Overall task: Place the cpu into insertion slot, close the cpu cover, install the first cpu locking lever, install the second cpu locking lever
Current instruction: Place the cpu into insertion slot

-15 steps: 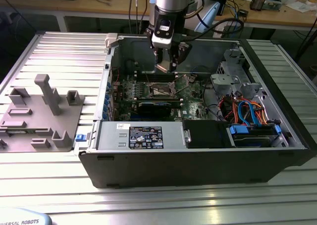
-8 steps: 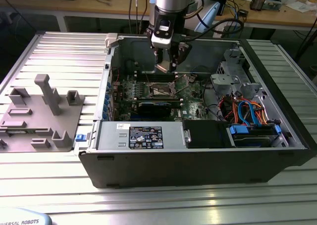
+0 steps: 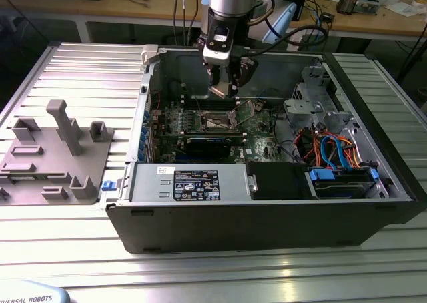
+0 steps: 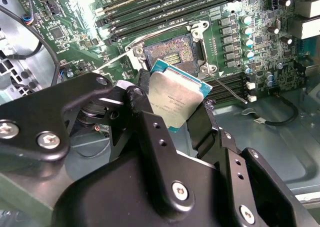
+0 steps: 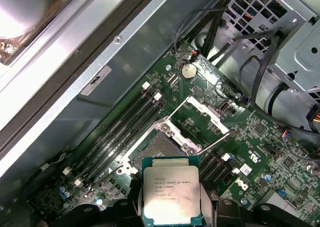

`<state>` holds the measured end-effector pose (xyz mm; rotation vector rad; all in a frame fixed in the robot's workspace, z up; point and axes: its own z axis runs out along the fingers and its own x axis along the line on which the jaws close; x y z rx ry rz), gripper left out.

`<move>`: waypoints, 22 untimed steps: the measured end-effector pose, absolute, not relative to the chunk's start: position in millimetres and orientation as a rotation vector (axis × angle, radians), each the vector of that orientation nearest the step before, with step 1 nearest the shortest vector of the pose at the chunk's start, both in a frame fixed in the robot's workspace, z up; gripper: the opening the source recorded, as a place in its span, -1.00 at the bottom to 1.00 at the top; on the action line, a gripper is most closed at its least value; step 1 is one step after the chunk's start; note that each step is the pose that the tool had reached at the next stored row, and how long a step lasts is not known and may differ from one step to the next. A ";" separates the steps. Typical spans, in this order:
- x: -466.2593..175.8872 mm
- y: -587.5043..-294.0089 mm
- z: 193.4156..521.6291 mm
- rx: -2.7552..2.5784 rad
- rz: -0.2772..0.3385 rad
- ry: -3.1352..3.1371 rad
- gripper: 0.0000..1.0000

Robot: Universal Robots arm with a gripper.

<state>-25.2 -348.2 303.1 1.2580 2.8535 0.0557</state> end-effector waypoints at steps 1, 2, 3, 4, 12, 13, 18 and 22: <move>-25.2 -348.2 303.1 1.260 0.056 2.853 0.08; -25.2 -348.2 303.1 1.262 0.056 2.852 0.08; -25.2 -348.2 303.0 1.265 0.056 2.851 0.08; -25.2 -348.2 303.0 1.267 0.056 2.850 0.08; -25.2 -348.2 302.7 1.284 0.055 2.842 0.08; -25.2 -348.2 302.7 1.286 0.055 2.841 0.08; -25.2 -348.2 302.5 1.297 0.055 2.835 0.08; -25.2 -348.2 302.4 1.305 0.055 2.832 0.08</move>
